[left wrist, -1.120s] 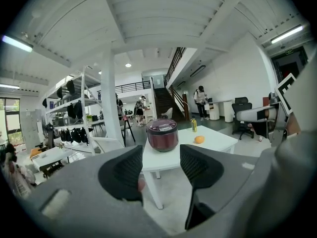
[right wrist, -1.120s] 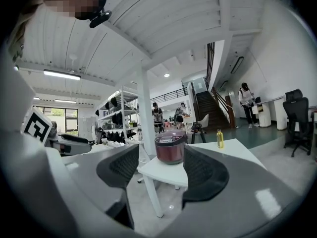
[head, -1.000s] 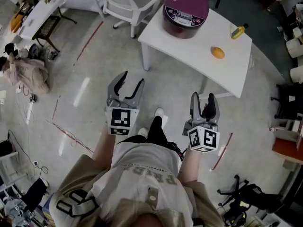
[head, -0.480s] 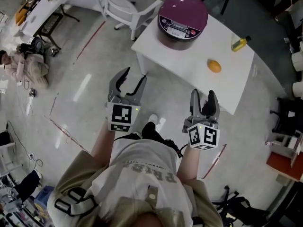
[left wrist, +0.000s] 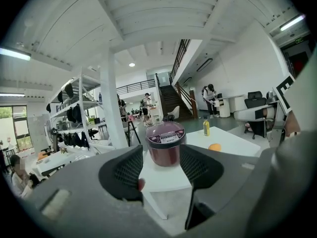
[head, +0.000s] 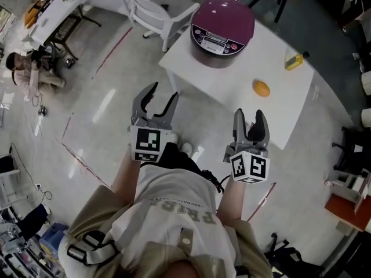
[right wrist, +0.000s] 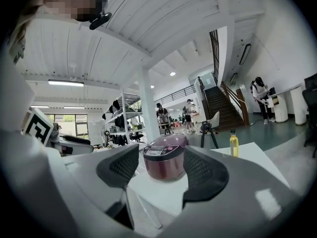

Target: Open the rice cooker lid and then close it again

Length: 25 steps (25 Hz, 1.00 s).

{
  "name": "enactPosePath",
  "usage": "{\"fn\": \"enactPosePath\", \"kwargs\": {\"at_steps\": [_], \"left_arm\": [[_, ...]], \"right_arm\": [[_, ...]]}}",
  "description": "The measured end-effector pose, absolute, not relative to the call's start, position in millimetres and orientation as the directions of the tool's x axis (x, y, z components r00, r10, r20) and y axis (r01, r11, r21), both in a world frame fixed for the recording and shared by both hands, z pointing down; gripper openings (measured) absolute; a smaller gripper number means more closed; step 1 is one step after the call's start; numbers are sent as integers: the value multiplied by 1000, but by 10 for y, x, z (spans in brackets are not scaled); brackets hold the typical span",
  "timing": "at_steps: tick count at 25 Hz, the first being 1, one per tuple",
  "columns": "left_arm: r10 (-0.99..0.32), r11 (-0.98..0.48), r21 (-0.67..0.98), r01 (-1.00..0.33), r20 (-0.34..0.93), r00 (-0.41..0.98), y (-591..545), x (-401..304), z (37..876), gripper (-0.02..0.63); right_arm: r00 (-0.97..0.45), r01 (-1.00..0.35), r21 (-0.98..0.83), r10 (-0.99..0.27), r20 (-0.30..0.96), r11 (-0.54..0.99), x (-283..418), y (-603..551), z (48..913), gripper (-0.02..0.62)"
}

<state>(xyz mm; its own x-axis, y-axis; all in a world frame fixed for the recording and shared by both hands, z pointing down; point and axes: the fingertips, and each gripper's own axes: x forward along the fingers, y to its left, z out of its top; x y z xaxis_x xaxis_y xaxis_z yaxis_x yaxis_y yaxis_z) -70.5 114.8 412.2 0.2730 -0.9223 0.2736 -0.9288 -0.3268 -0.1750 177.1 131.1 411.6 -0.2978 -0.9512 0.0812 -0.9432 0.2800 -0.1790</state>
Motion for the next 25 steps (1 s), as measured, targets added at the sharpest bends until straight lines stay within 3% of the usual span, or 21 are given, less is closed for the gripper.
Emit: {"fn": "enactPosePath", "kwargs": {"at_steps": [9, 25], "left_arm": [[-897, -358, -82, -930, 306, 318, 871, -638, 4391, 242], [-871, -436, -113, -893, 303, 387, -318, -607, 4408, 242]], "right_arm": [[-283, -947, -191, -952, 116, 258, 1811, 1101, 4346, 258], [-232, -964, -161, -967, 109, 213, 1786, 85, 4302, 258]]}}
